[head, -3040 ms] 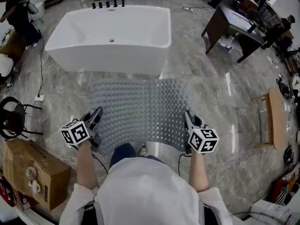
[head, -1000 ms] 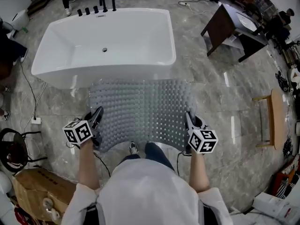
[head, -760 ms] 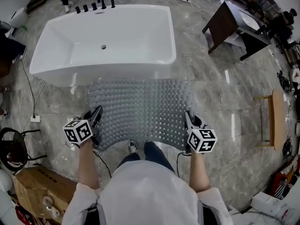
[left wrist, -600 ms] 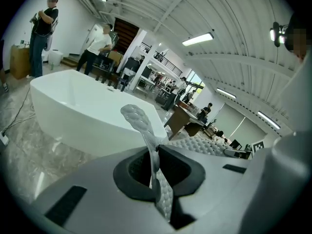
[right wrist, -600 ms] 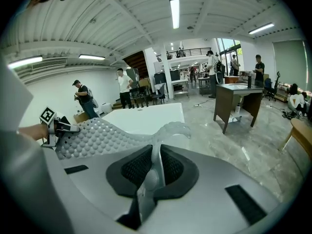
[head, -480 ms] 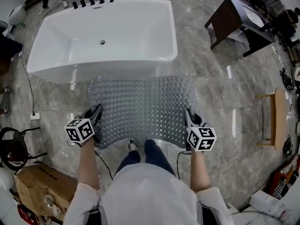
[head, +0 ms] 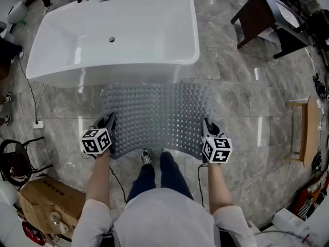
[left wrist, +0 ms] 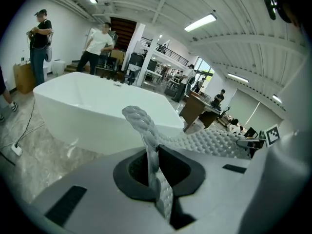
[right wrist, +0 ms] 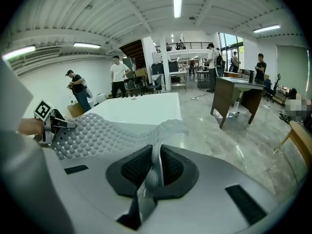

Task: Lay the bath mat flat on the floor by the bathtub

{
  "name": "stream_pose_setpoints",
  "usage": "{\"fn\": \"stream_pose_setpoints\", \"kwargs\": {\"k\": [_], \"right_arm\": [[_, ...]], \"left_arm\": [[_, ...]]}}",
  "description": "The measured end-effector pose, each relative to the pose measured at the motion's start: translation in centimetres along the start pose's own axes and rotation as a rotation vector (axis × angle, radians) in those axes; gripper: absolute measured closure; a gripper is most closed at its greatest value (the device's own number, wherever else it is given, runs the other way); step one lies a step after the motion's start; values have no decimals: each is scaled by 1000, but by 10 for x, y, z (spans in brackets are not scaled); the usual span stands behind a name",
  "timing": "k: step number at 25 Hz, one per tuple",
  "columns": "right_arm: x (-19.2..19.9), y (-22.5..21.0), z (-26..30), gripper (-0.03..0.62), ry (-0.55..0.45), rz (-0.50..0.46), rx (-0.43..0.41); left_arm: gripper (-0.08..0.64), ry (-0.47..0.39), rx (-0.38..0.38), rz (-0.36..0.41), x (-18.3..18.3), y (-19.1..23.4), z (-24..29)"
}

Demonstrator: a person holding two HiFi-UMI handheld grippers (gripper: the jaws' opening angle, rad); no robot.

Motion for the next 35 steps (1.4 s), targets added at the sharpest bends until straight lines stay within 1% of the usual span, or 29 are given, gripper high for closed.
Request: {"fn": "stream_pose_setpoints", "kwargs": {"k": [4,7,11,15,19,22,28,35], "right_arm": [[10,-10,24,551,19,-36,30],[20,-19,43,551,34,-39,49],[31,-33,70,551,53,-46,68],[48,-36,98,551,80,-112,77],[58,-38,119,549,105,-140,81],[67,-44,134,551,118,-130,85],[88,-62,165,551,139,-70,116],[112,-79,201,551,180,-48,143]], "left_arm": [[517,27,-26,29,9,8,23],[517,38,-51,51,17,14,40],[517,65,-64,44,31,19,68],[517,100,-73,40,50,29,91],[517,132,-87,55,62,39,111],[517,142,-93,66,68,47,125],[517,156,-95,85,80,58,150],[517,184,-93,88,103,69,178]]}}
Point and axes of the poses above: the fingertips, and each gripper's own axes: z forward along the fingers, y to its left, x out of its underside, the point moved 2 cm from there along -z, backward along the fingers, and after that the axes turned 15 degrees about z, right-handed, at the moved point
